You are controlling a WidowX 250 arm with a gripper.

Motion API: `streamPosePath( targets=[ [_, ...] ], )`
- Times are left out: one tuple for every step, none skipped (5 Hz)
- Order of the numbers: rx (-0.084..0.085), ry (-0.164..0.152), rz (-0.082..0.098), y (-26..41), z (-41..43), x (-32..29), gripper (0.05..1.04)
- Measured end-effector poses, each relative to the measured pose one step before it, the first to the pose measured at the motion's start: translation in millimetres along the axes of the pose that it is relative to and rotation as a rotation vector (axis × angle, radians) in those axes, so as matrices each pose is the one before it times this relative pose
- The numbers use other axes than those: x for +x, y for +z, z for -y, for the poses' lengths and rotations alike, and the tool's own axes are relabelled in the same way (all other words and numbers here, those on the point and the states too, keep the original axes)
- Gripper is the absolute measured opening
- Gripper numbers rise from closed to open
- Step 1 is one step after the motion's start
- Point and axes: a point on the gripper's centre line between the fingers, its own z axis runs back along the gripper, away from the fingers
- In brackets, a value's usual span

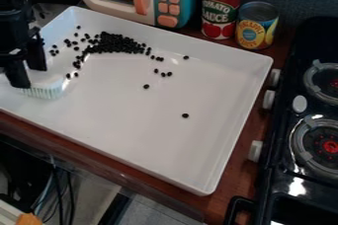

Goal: Sweep into pile

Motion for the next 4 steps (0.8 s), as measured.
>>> streamPosePath(
  targets=[
    [-0.0342,0.0028,-0.0344,2.86,17.68,-9.58,0.719],
    [-0.0413,-0.0295,0.0052,0.45,10.50,-13.00,0.719],
    [-0.0572,-0.0540,0.0095,0.46,12.18,-18.13,0.719],
    [-0.0249,-0.0362,-0.0021,0.32,11.69,-14.83,0.719]
  ],
)
